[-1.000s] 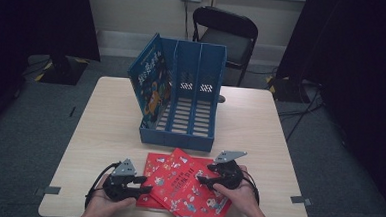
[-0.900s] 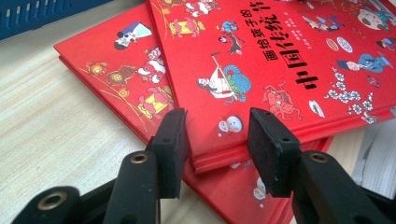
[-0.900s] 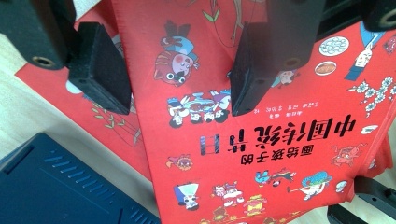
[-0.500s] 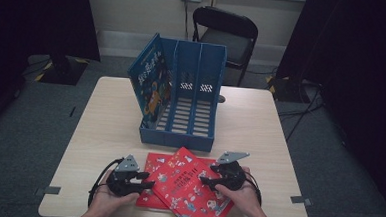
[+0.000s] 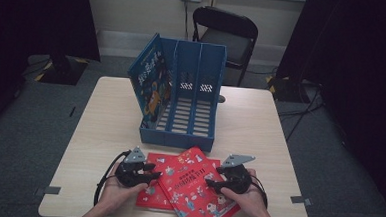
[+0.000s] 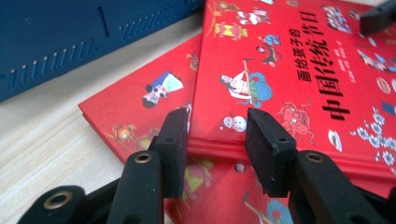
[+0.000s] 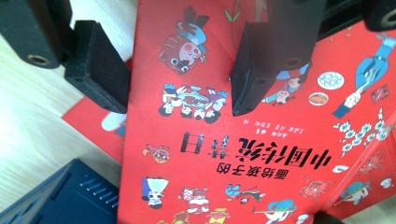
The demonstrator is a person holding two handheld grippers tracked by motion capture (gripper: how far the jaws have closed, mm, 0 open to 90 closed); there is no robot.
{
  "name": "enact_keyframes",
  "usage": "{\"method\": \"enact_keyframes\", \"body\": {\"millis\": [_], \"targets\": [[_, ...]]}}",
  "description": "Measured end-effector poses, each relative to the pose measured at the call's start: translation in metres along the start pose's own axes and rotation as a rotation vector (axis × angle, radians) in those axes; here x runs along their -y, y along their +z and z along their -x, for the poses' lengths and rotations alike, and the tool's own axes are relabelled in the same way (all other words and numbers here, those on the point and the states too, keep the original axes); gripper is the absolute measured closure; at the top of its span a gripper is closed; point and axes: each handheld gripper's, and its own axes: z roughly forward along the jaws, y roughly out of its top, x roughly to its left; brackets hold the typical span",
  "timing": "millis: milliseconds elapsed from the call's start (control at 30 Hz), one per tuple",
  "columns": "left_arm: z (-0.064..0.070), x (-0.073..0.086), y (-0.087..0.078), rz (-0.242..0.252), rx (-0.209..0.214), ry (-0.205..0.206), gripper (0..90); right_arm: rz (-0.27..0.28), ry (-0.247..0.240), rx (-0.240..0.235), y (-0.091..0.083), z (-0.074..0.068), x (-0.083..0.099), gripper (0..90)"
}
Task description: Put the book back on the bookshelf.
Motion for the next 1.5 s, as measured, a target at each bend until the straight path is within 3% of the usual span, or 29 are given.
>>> {"method": "enact_keyframes", "body": {"millis": [167, 367, 433, 600, 733, 800, 900, 1000, 1067, 1167, 1233, 1367, 1433, 1500], "targets": [[-0.003, -0.004, 0.007, 0.021, -0.013, -0.026, 58.4, 0.024, 0.038, 0.011, -0.003, 0.001, 0.007, 37.8], [0.0, -0.002, 0.002, 0.008, -0.016, -0.051, 54.7, 0.039, 0.041, 0.007, -0.003, 0.001, 0.009, 37.8], [0.001, 0.0, -0.002, -0.003, 0.012, -0.069, 58.9, 0.038, 0.043, 0.006, -0.004, 0.001, 0.009, 37.9], [0.011, 0.012, -0.011, -0.035, 0.041, -0.037, 59.2, 0.036, 0.046, 0.002, -0.005, 0.001, 0.01, 38.3], [0.013, 0.01, -0.004, -0.02, 0.09, -0.038, 61.0, 0.033, 0.046, 0.002, -0.005, 0.001, 0.01, 38.4], [0.017, 0.007, -0.001, -0.017, 0.068, -0.022, 59.7, 0.026, 0.044, 0.003, -0.005, 0.0, 0.01, 38.2], [0.012, 0.008, 0.0, -0.009, 0.1, -0.065, 60.0, 0.019, 0.04, -0.005, -0.008, -0.003, 0.012, 38.2], [0.006, 0.007, 0.001, 0.0, 0.122, -0.077, 60.1, 0.014, 0.037, -0.005, -0.01, -0.006, 0.014, 38.2], [0.005, 0.005, 0.002, 0.016, 0.118, -0.107, 58.8, 0.006, 0.029, -0.01, -0.011, -0.006, 0.014, 38.4], [0.009, -0.002, 0.006, 0.003, 0.034, -0.044, 52.6, -0.007, 0.012, -0.041, -0.013, -0.009, 0.015, 40.6], [0.003, -0.004, 0.008, 0.017, 0.056, -0.08, 53.7, -0.014, 0.0, -0.043, -0.014, -0.013, 0.015, 41.1], [0.003, -0.002, 0.009, 0.02, 0.062, -0.084, 51.4, -0.009, -0.006, -0.052, -0.015, -0.011, 0.013, 45.0], [0.005, 0.0, 0.008, 0.014, 0.074, -0.11, 47.8, 0.004, 0.022, -0.065, -0.012, -0.006, 0.012, 40.2], [0.008, 0.002, 0.006, 0.006, 0.093, -0.111, 48.7, 0.002, 0.028, -0.064, -0.006, -0.004, 0.008, 37.2]]}}
